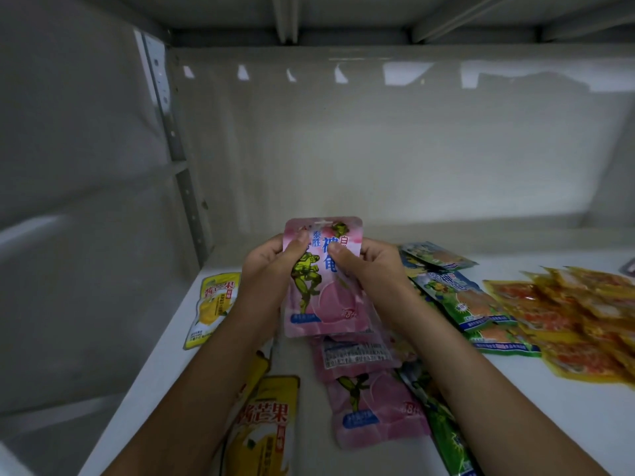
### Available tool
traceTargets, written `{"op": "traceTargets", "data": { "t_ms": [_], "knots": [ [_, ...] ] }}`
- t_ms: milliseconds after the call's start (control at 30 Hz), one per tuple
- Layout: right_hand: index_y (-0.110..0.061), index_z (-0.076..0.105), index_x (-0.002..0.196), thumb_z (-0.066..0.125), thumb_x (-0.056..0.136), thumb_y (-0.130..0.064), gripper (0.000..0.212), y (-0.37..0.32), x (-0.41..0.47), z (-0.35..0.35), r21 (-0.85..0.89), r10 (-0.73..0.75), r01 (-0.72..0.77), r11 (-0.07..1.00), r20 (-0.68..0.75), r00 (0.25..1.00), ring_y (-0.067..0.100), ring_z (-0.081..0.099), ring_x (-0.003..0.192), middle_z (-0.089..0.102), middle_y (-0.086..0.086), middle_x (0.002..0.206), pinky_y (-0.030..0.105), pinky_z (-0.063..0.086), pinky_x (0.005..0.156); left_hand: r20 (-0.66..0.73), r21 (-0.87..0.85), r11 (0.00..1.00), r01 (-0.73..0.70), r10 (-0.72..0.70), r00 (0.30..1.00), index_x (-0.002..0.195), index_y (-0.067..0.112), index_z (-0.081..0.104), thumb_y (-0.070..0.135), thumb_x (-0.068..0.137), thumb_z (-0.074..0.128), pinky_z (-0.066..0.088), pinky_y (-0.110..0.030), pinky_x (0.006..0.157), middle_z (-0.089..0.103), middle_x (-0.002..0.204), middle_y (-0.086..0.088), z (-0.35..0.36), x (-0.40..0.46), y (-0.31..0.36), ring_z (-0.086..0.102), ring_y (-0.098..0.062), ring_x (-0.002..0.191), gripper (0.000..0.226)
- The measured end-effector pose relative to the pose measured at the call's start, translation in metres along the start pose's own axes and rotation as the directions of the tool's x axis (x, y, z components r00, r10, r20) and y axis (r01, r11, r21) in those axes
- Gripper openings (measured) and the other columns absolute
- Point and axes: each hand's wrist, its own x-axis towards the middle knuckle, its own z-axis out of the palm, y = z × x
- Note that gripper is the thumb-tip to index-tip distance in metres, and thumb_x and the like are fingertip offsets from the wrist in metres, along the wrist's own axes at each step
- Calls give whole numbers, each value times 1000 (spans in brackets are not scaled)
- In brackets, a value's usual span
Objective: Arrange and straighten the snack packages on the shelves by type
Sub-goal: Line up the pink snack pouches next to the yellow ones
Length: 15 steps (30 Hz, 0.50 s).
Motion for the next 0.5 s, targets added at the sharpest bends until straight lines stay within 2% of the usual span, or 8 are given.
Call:
{"op": "traceTargets", "data": {
  "t_ms": [33,100,167,233,333,367,400,500],
  "knots": [
    [-5,55,65,71,98,-35,48,-1,0,1,7,1,-1,1000,16,1000,18,42,44,55,10,53,29,43,51,2,22,1000,-8,8,1000,87,10,78,29,97,71,64,-49,78,78,93,-24,-2,1,0,76,-34,77,23],
    [6,65,83,77,93,-45,54,-6,-2,6,66,12,-14,998,33,999,36,64,65,71,31,84,55,60,71,29,67,997,-27,25,999,93,5,75,27,98,69,62,-35,61,78,89,-22,-1,-2,1,75,-26,63,24],
    [2,74,104,74,97,-37,40,-7,-3,5,105,15,-16,994,15,1000,48,74,93,75,30,105,65,58,91,58,117,992,-40,33,998,99,1,72,24,101,65,57,-28,56,79,88,-20,1,-4,-1,75,-22,61,25],
    [-2,76,107,70,100,-24,24,-5,-1,2,119,37,-31,992,-46,998,48,74,98,77,26,104,66,58,91,81,176,981,-78,64,995,97,3,72,27,102,64,59,-29,60,80,87,-15,1,-2,-5,77,-23,69,26],
    [3,74,100,77,94,-28,32,-2,3,2,108,40,-21,994,-176,984,58,70,95,72,37,100,69,59,80,158,207,973,-105,73,985,99,-4,68,48,93,75,60,-39,74,77,89,-17,0,1,-7,74,-31,78,53],
    [4,71,99,80,90,-34,41,-1,4,2,110,45,-21,994,-218,975,59,70,92,68,42,100,72,57,76,187,222,971,-85,43,981,101,-2,69,47,92,76,61,-40,76,77,88,-16,0,1,-7,75,-30,78,50],
    [5,70,100,81,87,-37,45,-2,5,2,123,54,-24,992,-250,967,55,72,88,65,45,102,74,57,75,205,238,969,-57,7,979,99,3,72,39,94,76,60,-31,71,78,83,-9,0,0,-7,75,-21,73,36],
    [7,72,102,77,95,-25,32,-4,9,-3,197,71,-6,980,-323,944,49,74,89,72,37,101,67,60,78,271,359,931,-69,-33,962,84,11,76,21,93,77,52,-20,61,76,72,5,1,0,-14,68,-5,64,13]
  ]
}}
